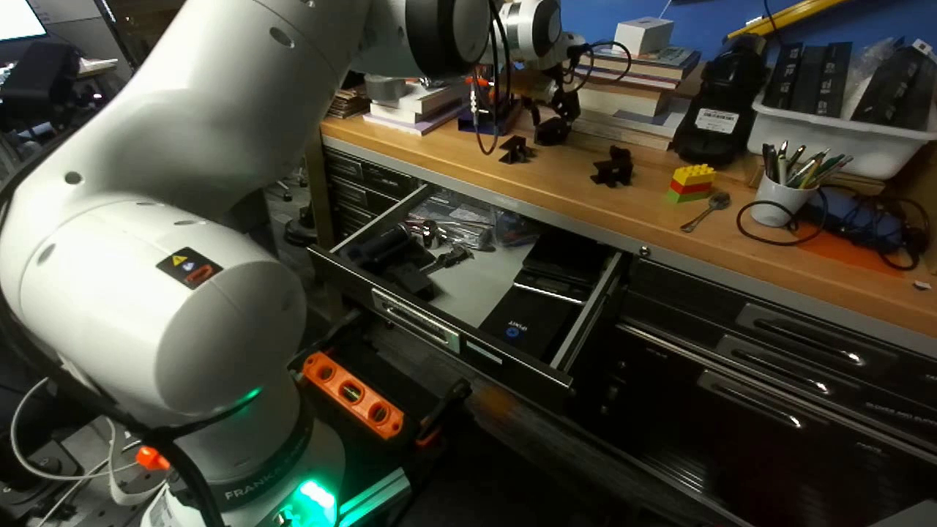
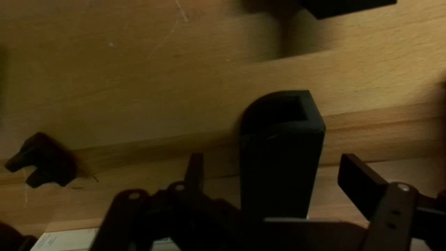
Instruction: Open the top middle drawer and remove three black objects from the drawer
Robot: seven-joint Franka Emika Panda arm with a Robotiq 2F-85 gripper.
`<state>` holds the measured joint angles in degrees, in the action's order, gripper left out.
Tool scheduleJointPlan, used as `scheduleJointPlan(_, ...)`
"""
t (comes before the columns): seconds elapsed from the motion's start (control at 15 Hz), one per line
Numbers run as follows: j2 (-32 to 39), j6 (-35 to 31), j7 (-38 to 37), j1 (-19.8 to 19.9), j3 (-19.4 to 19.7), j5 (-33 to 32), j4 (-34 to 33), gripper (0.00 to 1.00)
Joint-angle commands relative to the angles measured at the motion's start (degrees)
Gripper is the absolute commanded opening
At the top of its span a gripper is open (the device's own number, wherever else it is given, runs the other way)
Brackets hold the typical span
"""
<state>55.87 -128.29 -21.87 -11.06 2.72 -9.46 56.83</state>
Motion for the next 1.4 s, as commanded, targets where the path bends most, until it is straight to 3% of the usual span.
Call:
scheduleJointPlan(0.0,0.2,5.6,1.8,-0.9,1.2,0.2,-3.8,1.0)
scheduleJointPlan(0.4,-7.0,10.8,1.1,-1.4,2.8,-1.5,3.2,1.0)
scheduleJointPlan(0.8,-19.6,14.1,-1.6,-1.9,4.8,-4.9,18.8,1.0)
scheduleJointPlan(1.33,-30.8,10.3,-18.1,-1.4,5.4,-7.1,41.1,1.0)
